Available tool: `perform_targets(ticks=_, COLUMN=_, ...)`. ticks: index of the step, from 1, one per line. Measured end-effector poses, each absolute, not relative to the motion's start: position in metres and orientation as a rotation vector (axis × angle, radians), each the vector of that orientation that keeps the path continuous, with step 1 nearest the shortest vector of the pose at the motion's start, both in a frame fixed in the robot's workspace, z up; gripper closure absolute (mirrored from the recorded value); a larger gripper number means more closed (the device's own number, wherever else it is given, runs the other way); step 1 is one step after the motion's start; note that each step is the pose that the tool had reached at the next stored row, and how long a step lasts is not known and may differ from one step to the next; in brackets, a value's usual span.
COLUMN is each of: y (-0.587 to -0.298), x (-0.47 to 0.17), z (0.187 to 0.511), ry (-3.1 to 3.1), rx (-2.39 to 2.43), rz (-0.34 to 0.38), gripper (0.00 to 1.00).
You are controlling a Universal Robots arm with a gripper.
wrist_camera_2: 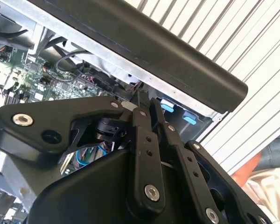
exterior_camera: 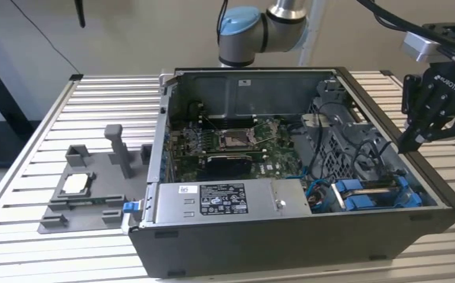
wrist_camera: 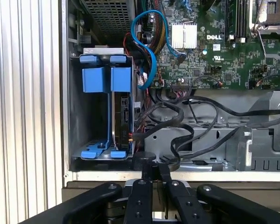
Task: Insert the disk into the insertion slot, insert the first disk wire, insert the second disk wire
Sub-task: 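Insert the second disk wire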
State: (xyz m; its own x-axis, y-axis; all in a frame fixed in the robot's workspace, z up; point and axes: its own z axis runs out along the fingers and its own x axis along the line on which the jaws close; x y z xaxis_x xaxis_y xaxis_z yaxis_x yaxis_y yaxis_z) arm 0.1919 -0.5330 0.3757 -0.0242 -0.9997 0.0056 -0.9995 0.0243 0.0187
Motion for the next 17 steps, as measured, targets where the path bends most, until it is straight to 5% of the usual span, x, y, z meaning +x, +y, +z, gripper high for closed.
perform_targets(ticks=2, y=-0.533, x=0.1919, z=0.3757, ry=-2.236, rx=2.182, rz=-0.015, gripper=0.83)
perform_targets(ticks=17, y=-0.5328, x=0.1908, z=0.3765, ry=-2.236, rx=2.183, rz=-0.015, gripper=0.84)
